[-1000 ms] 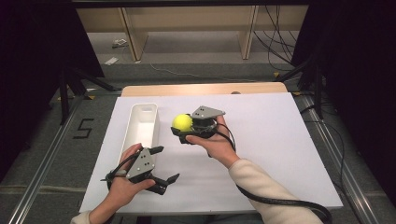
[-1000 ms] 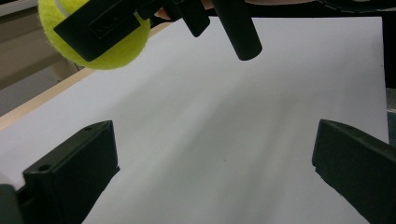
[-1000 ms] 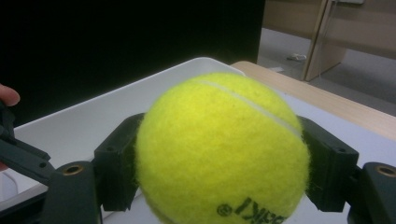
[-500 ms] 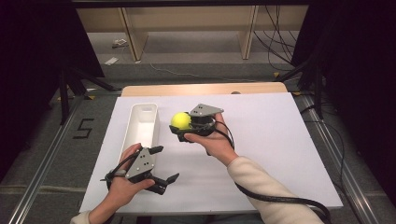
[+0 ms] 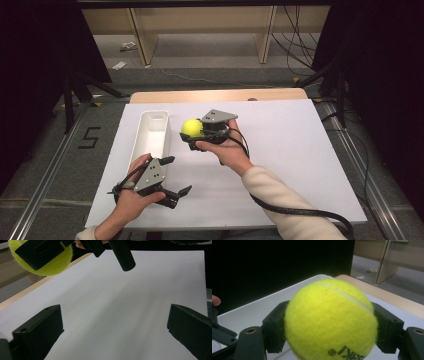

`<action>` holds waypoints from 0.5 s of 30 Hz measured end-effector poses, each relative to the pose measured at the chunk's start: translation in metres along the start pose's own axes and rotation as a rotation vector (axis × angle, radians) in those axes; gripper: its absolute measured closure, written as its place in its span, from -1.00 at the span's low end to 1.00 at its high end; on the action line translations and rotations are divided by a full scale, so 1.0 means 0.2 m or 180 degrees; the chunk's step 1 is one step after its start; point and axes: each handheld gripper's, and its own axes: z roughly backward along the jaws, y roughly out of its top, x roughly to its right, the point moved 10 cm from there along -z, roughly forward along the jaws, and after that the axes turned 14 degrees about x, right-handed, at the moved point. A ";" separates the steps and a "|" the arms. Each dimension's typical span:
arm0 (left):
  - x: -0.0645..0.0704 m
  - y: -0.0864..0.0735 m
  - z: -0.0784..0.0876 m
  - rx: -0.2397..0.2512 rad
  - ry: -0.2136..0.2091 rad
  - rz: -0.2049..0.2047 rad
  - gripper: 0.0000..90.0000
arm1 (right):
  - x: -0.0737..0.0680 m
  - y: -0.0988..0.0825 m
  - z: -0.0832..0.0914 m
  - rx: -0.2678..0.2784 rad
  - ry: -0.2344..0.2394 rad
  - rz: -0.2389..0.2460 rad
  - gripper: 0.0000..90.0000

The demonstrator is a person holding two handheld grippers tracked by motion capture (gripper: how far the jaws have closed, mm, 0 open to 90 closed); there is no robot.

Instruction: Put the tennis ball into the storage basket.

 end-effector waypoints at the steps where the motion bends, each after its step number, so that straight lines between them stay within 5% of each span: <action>1: 0.00 0.00 0.00 0.0001 -0.0002 0.0000 -1.00 | 0.00 0.00 0.00 0.0007 -0.0005 0.0004 -0.41; 15: 0.00 0.00 0.00 0.0006 0.0001 0.0003 -1.00 | 0.00 0.00 -0.03 -0.0009 0.0007 -0.0006 -0.41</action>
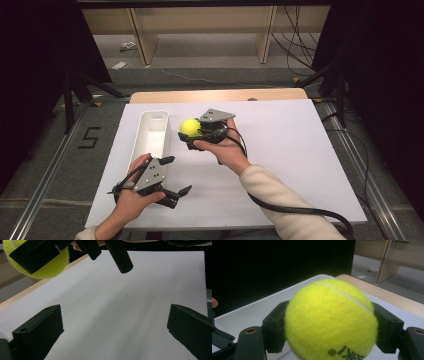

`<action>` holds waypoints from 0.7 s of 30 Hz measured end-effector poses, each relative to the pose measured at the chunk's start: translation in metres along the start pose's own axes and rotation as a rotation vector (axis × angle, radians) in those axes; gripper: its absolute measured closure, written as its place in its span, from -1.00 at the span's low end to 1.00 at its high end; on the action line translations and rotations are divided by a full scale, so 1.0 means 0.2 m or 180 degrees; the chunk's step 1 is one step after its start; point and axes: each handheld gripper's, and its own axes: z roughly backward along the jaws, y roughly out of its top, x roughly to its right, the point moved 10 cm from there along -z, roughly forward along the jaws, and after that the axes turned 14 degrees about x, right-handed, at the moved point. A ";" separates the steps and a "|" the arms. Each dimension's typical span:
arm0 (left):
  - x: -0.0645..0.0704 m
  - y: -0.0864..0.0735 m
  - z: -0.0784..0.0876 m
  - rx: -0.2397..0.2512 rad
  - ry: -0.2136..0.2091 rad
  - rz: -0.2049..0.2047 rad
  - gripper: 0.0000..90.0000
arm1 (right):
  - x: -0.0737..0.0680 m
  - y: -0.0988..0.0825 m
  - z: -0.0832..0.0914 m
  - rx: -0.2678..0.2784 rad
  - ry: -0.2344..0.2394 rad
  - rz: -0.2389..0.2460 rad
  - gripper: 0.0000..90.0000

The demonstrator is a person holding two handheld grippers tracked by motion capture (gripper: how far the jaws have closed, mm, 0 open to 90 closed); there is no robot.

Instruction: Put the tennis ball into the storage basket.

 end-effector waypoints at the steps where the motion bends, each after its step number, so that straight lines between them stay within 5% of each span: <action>1: 0.00 0.00 0.00 -0.0002 -0.0001 -0.0006 -1.00 | 0.00 0.00 0.00 -0.0001 -0.0002 -0.0005 -0.41; 21: 0.00 0.00 0.00 -0.0004 -0.0002 -0.0007 -1.00 | -0.02 0.01 -0.03 -0.0009 0.0021 0.0001 -0.41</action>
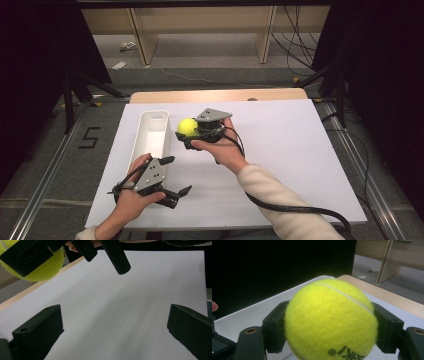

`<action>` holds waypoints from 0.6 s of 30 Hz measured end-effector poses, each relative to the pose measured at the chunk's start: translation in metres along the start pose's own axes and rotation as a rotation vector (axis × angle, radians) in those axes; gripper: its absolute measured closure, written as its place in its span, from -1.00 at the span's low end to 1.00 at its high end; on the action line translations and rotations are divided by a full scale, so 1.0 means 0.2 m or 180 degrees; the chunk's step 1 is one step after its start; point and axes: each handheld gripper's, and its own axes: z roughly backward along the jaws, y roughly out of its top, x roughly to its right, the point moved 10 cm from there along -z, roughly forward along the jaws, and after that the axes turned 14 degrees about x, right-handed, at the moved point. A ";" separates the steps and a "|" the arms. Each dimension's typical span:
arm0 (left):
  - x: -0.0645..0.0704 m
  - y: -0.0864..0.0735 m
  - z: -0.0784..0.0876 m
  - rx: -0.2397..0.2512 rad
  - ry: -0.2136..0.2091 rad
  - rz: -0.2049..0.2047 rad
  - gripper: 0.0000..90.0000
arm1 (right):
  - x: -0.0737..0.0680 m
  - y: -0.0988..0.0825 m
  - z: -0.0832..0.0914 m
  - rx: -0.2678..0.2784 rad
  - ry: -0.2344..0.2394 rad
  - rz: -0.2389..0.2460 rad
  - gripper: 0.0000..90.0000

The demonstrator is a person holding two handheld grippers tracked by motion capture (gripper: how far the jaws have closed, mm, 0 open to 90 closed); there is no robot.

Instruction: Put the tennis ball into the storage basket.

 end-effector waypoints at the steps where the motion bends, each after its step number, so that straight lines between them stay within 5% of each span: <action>1: 0.00 0.00 0.00 -0.0001 0.0000 0.0004 -1.00 | 0.00 0.00 0.00 0.0004 0.0005 0.0006 -0.41; 18: 0.00 0.01 0.00 0.0012 0.0002 -0.0003 -1.00 | -0.04 0.01 -0.06 -0.0003 0.0067 -0.0006 -0.41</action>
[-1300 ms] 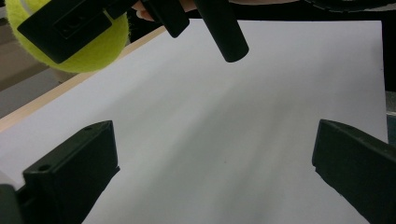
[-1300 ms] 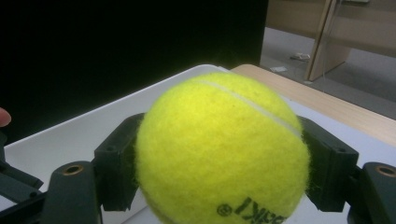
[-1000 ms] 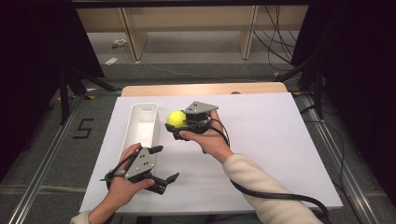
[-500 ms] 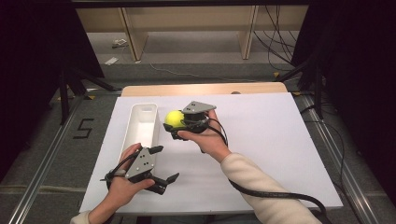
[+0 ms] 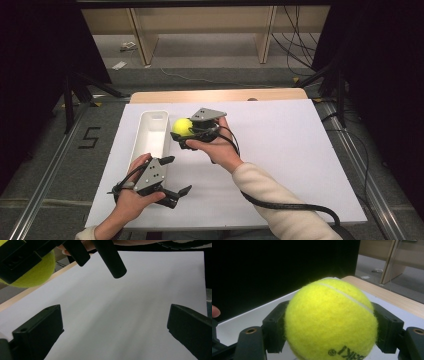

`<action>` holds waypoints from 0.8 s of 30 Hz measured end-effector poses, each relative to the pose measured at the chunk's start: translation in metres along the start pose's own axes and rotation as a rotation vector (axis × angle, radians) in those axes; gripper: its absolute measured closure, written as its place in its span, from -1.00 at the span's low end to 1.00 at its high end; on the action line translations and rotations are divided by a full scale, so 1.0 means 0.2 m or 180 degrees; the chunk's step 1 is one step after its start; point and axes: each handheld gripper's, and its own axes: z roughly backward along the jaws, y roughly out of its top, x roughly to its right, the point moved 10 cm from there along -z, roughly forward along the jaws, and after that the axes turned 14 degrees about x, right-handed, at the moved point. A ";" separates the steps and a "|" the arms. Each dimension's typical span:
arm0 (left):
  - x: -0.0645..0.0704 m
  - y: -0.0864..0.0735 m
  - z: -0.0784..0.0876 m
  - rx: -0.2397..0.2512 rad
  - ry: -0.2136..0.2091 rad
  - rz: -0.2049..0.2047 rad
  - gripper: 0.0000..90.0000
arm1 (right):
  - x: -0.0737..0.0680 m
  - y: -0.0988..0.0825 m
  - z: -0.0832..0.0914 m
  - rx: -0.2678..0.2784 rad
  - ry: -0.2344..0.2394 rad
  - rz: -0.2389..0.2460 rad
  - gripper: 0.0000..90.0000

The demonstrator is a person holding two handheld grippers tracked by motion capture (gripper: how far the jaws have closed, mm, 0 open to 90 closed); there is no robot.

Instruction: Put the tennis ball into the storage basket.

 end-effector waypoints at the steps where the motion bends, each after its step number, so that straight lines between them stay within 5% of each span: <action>1: 0.00 0.00 0.00 0.0001 -0.0005 0.0001 -1.00 | 0.00 0.00 0.00 -0.0004 0.0002 -0.0005 -0.41; 24: 0.00 0.00 0.00 -0.0005 -0.0011 -0.0006 -1.00 | -0.02 0.02 -0.03 -0.0025 0.0037 0.0024 -0.41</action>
